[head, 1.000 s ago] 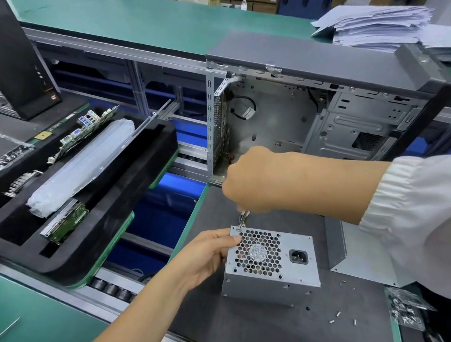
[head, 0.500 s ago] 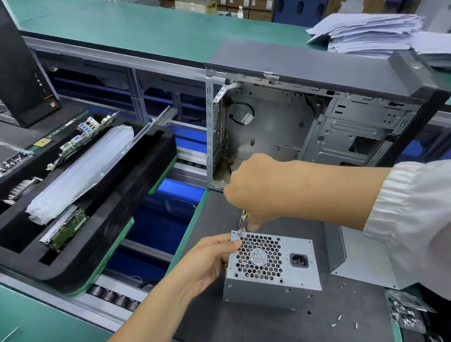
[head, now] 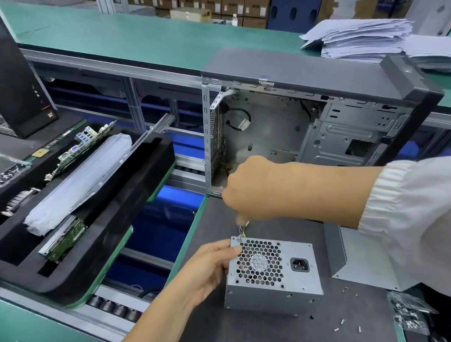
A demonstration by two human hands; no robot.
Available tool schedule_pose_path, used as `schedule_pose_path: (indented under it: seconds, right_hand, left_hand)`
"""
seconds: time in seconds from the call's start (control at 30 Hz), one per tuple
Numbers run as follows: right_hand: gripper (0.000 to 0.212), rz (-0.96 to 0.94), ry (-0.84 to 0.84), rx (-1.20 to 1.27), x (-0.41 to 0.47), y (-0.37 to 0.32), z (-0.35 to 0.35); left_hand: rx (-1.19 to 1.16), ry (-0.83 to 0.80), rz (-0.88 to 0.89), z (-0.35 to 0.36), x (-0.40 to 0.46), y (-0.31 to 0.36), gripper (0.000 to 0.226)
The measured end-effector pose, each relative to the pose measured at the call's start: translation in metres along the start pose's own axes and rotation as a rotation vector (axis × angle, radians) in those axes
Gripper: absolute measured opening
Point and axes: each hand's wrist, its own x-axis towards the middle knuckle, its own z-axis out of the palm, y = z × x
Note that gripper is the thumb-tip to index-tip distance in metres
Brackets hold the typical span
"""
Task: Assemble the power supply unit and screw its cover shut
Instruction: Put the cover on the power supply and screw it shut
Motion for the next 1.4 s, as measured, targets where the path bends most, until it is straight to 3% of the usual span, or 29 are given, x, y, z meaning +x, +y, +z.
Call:
schedule_pose_path:
  seconds: [0.07,0.23,0.37,0.47,0.6,0.77,0.83,0.97,1.17,1.33,1.4]
  right_hand:
    - [0.030,-0.009,-0.004,-0.043,0.008,0.002,0.006]
    - [0.012,-0.037,0.187,-0.036,0.010,0.003,0.007]
    - [0.029,-0.044,0.219,-0.107,0.010,-0.002,0.008]
    - [0.034,-0.032,0.179,-0.117,0.013,0.003,0.011]
    - [0.015,-0.020,0.094,0.005,0.020,0.006,0.016]
    - [0.033,-0.053,-0.044,0.068,0.013,0.007,0.010]
    - [0.017,-0.054,0.014,0.059,0.012,0.008,0.009]
    - [0.030,-0.034,0.158,0.028,0.009,0.009,0.012]
    - [0.006,-0.010,0.065,0.062,0.015,0.009,0.026]
    - [0.042,-0.028,-0.132,0.152,0.013,0.010,0.025]
    - [0.029,-0.048,-0.045,0.089,0.011,0.009,0.022]
  left_hand:
    - [-0.002,0.012,-0.004,0.000,0.001,0.000,0.026]
    - [0.007,0.027,-0.010,0.001,0.000,0.000,0.028]
    - [0.019,0.060,-0.001,0.002,0.000,0.000,0.028]
    - [0.038,0.075,0.011,0.002,-0.001,-0.002,0.027]
    - [0.048,0.080,0.009,0.003,-0.002,-0.001,0.026]
    - [0.052,0.061,0.001,0.004,-0.003,0.001,0.027]
    - [0.054,0.038,-0.002,0.004,-0.004,0.003,0.028]
    - [0.049,0.034,-0.007,0.005,-0.005,0.002,0.028]
    - [0.054,0.065,0.007,0.005,-0.004,-0.001,0.027]
    - [0.072,0.067,0.015,0.007,-0.005,0.000,0.027]
    - [0.077,0.061,0.016,0.007,-0.006,0.001,0.028]
